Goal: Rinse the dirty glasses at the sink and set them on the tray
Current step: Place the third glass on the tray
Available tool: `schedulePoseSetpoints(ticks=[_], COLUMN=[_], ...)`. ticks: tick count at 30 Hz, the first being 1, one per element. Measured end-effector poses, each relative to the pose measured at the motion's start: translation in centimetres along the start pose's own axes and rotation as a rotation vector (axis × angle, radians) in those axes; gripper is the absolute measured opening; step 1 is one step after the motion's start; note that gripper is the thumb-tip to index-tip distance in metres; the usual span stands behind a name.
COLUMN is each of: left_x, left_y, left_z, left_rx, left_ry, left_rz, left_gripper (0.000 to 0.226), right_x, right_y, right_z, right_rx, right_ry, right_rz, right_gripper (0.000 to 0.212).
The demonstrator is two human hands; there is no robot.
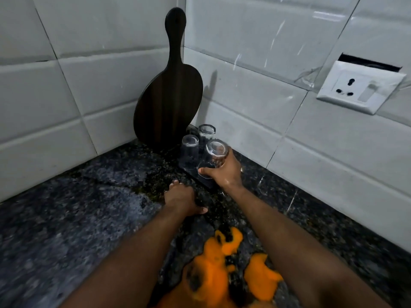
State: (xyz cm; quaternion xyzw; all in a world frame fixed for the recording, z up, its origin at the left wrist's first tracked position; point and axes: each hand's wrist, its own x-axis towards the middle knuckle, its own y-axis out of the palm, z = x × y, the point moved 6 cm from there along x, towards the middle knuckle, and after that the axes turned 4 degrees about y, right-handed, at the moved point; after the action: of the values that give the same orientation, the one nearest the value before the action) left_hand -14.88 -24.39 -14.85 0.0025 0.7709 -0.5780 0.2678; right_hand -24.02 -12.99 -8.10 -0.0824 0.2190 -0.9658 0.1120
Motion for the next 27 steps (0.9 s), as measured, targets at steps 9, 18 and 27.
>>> schedulePoseSetpoints(ticks=[9,18,27], left_x=[0.4,0.5,-0.5], left_y=[0.0,0.0,0.3], left_z=[-0.5,-0.5,-0.2], left_rx=[0.037,0.034,-0.055], left_ry=[-0.022,-0.024,-0.058], left_rz=[0.054,0.056,0.038], left_gripper=[0.103,0.101,0.11], right_x=[1.3,1.6,1.5], right_y=[1.6,2.4,2.6], right_z=[-0.1,-1.1,-1.3], right_rx=[-0.044,-0.11,-0.211], right_ry=[-0.048,-0.053,0.061], right_rz=[0.019,0.03,0.128], right_gripper=[0.084,0.077,0.112])
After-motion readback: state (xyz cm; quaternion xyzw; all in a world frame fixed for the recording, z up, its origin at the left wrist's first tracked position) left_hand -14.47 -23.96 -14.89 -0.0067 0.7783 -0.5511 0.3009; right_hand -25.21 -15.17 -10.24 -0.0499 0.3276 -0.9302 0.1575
